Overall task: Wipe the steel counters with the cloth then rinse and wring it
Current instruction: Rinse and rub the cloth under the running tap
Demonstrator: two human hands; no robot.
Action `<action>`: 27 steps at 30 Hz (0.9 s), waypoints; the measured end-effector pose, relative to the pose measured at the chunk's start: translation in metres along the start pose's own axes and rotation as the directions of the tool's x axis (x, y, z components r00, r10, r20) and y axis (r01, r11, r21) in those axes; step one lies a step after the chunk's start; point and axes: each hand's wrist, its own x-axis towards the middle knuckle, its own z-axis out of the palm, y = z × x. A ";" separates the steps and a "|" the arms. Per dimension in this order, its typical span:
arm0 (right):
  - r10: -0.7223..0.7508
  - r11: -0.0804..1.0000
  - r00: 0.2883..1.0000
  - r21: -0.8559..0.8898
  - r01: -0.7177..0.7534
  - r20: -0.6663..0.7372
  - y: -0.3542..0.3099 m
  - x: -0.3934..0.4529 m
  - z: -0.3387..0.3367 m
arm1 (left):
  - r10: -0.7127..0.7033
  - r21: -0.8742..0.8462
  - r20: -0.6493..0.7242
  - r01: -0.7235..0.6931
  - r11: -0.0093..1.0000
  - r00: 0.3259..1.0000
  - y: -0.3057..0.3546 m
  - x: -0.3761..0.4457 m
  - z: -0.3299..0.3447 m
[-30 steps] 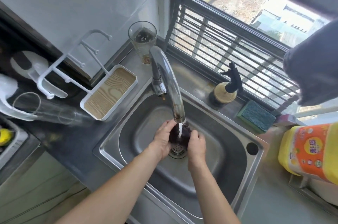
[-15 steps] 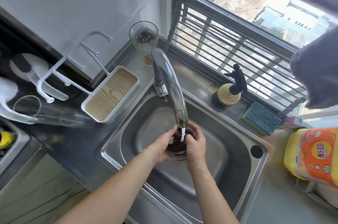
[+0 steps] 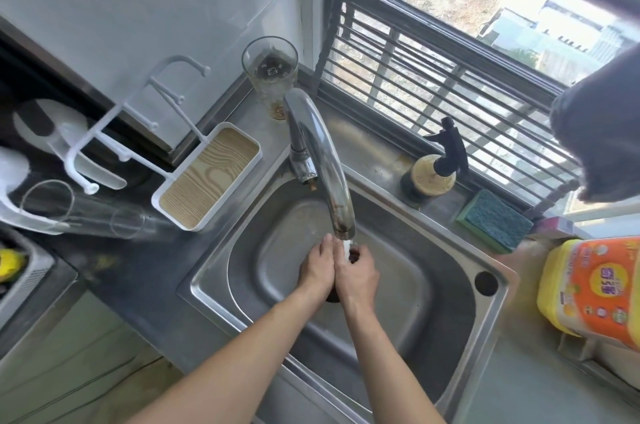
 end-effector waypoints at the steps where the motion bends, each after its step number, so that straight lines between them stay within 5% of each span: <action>1: -0.006 1.000 1.000 0.008 0.006 -0.002 0.001 0.000 0.000 | -0.004 -0.029 -0.008 0.003 1.000 1.000 0.000 -0.002 0.000; 5: -0.016 1.000 1.000 0.002 0.016 -0.007 0.002 -0.002 -0.001 | 0.035 -0.066 -0.009 -0.036 0.997 0.999 0.002 -0.008 -0.001; 14: -0.074 0.986 0.996 -0.150 0.066 -0.052 0.005 -0.004 -0.004 | 0.220 0.275 0.028 -0.219 0.936 0.975 -0.002 -0.010 -0.015; 16: -0.052 0.989 0.996 -0.142 0.042 -0.067 0.002 0.001 -0.009 | 0.176 0.200 0.064 -0.186 0.962 0.982 0.001 -0.013 -0.018; 18: 0.017 0.999 0.999 -0.044 -0.019 -0.042 0.001 0.007 -0.014 | -0.053 0.014 0.178 0.051 0.999 0.983 0.004 -0.014 -0.024; 20: 0.068 0.994 0.998 0.088 -0.069 0.016 0.002 0.009 -0.018 | -0.243 -0.124 0.452 0.331 0.936 0.858 0.005 -0.021 -0.033; 22: 0.052 0.976 0.996 0.208 -0.065 0.071 0.005 0.006 -0.021 | -0.181 -0.257 0.567 0.382 0.888 0.804 0.002 -0.021 -0.039; 25: 0.037 0.928 0.990 0.363 -0.085 0.137 0.002 0.001 -0.027 | -0.114 -0.503 0.323 0.272 0.820 0.940 -0.003 -0.010 -0.031; 27: 0.133 0.905 0.974 0.377 -0.195 0.186 0.000 -0.001 -0.030 | -0.145 -0.593 0.187 0.229 0.772 0.972 -0.004 -0.003 -0.026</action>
